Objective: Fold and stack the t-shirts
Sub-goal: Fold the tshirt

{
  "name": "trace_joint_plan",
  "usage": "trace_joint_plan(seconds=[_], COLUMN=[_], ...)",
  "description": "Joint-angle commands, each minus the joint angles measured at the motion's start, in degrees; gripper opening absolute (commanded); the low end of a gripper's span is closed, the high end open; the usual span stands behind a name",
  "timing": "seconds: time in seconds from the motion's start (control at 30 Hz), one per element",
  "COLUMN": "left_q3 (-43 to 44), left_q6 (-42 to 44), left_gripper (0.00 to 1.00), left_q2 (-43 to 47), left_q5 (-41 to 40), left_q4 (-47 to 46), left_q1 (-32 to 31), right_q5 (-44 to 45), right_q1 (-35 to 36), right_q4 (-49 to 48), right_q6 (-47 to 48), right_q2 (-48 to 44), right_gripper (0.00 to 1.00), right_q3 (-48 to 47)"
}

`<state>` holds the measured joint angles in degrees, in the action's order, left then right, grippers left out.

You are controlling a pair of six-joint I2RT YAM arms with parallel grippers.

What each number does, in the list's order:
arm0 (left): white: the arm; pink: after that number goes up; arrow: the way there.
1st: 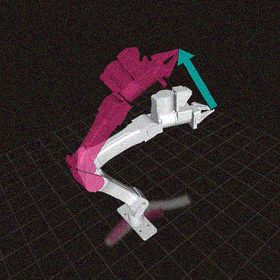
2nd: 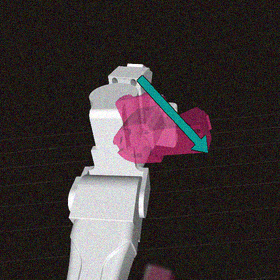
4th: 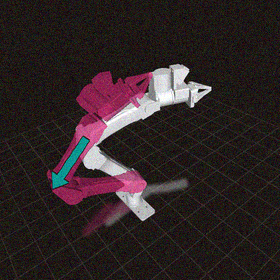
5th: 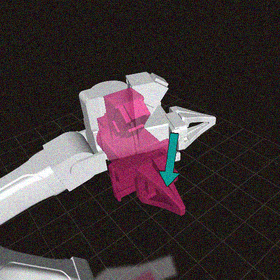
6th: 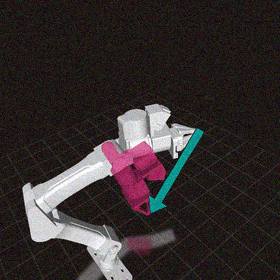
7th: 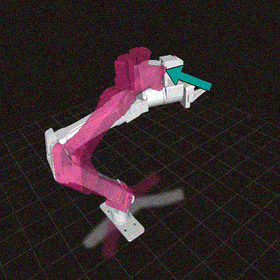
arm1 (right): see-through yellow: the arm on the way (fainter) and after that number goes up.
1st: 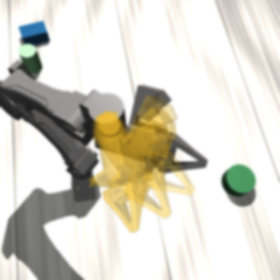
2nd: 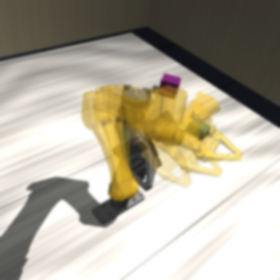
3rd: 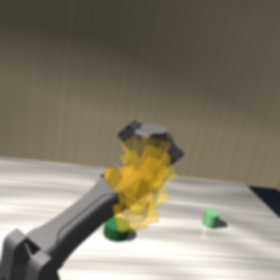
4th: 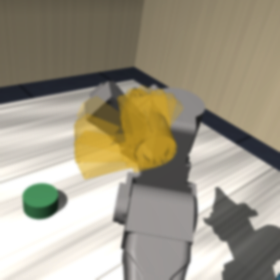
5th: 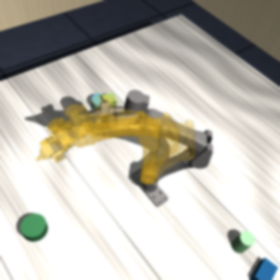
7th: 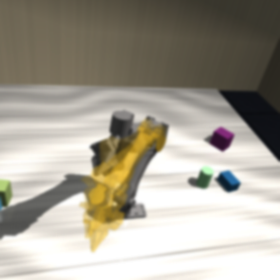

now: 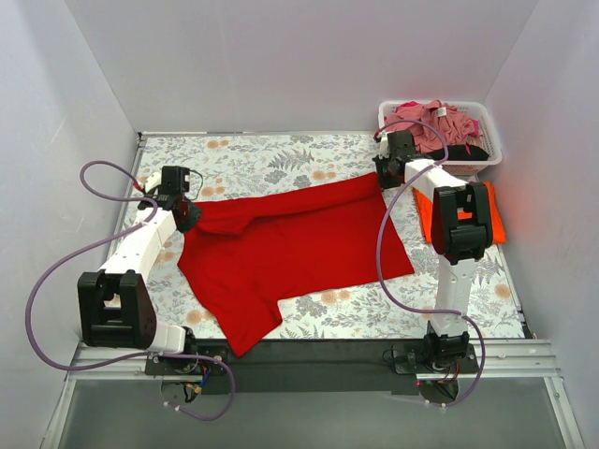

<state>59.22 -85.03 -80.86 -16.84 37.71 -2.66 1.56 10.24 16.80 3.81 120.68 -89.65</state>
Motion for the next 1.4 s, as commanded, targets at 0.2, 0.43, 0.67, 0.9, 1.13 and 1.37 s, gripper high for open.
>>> trace_joint_plan(seconds=[0.2,0.43,0.67,0.9,1.13,1.37], left_q3=[-2.00,-5.34,-6.49,-3.15,-1.22,-1.39], left_q6=[1.19,0.57,0.92,1.98,2.59,3.03], left_gripper=[0.00,0.00,0.00,0.00,0.00,0.00], left_q2=[-0.09,-1.41,-0.79,-0.09,-0.18,-0.26], left_q5=[0.76,-0.82,-2.84,-3.55,-3.81,-3.11], left_q4=[0.08,-1.15,-1.59,-0.71,0.08,-0.36], left_q1=[0.72,0.90,1.07,1.16,1.43,1.86], right_q5=[-0.07,-0.51,-0.95,-1.12,-5.16,-5.43], right_q1=[-0.40,-0.75,-0.92,-1.19,-1.10,-1.80], right_q4=[1.40,2.27,3.77,5.53,7.20,7.90], right_q6=[-1.70,-2.41,-3.02,-3.37,-6.62,-7.86], right_q2=[-1.42,-0.27,-0.45,-1.33,-1.33,-0.71], right_gripper=[0.01,0.04,0.06,0.06,0.06,0.06], right_q3=[-0.09,0.17,-0.70,-2.55,-3.61,-3.60])
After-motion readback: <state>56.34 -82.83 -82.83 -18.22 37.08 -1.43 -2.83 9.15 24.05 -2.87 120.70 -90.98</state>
